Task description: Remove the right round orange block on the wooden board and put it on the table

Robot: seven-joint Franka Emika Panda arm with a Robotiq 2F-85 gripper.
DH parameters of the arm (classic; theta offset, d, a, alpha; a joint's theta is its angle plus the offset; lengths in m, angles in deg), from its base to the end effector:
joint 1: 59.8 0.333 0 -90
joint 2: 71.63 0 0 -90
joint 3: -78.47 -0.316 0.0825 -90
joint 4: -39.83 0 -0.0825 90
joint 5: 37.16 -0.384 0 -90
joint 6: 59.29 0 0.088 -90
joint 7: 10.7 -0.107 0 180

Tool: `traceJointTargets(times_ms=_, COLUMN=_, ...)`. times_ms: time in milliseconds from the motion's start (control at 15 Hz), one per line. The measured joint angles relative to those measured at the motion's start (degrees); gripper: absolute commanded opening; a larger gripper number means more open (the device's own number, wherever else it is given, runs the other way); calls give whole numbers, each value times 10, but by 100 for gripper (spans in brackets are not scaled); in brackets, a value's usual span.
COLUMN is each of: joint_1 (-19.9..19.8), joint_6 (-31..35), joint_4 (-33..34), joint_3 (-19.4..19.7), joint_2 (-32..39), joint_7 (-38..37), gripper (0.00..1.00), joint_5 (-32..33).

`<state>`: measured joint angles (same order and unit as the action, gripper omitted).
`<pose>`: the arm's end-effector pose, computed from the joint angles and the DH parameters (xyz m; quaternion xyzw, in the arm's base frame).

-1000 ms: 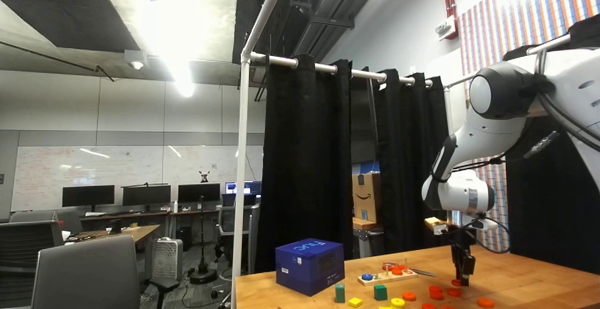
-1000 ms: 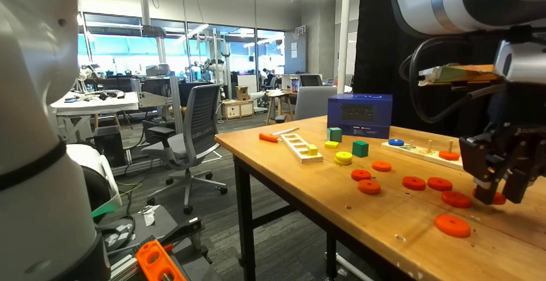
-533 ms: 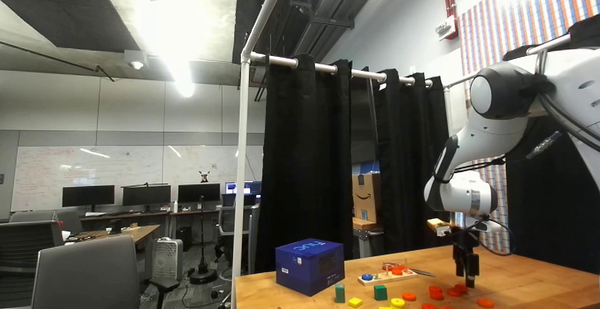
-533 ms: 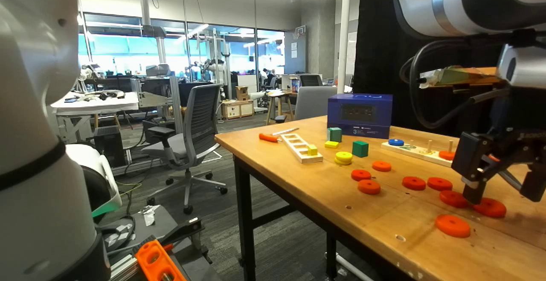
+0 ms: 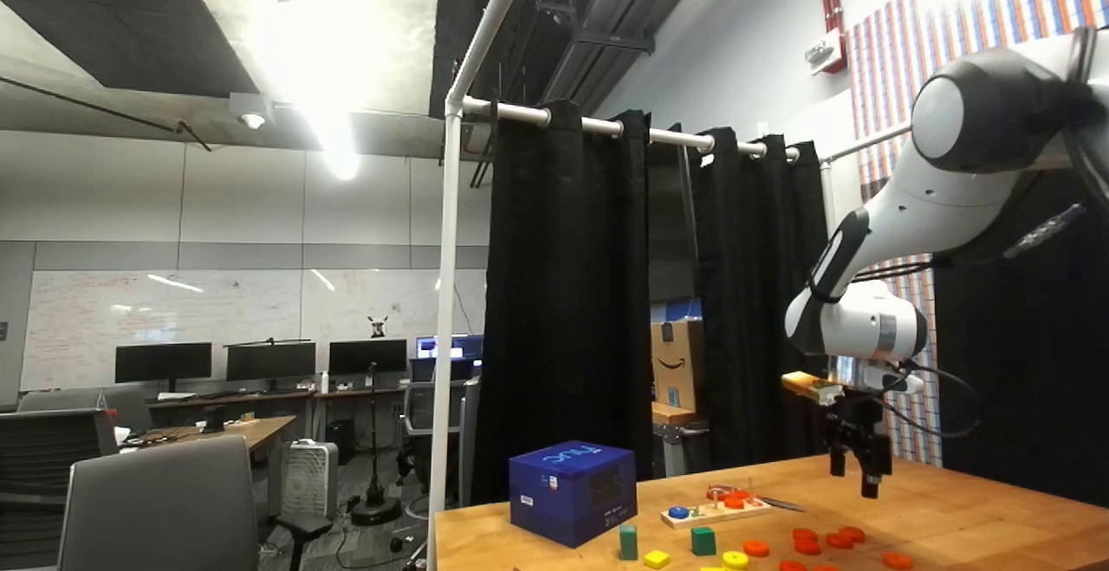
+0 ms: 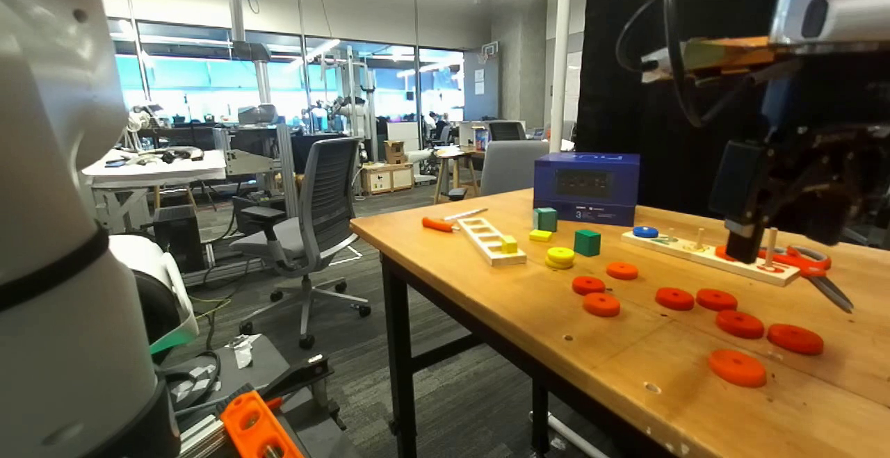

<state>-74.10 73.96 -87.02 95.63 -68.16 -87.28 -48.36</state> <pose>0.4638 -0.2789 0.3571 -0.5327 0.8434 -0.0007 0.0696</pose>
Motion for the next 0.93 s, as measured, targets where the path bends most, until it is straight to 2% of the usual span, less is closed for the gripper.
traceJointTargets(times_ms=400, joint_1=12, joint_6=-149, joint_4=-68, joint_3=-54, joint_2=-191, joint_7=67, gripper=100, joint_5=64)
traceJointTargets(times_ms=933, joint_1=41, joint_6=-396, joint_4=-129, joint_3=-155, joint_2=-422, joint_7=170, gripper=100, joint_5=67)
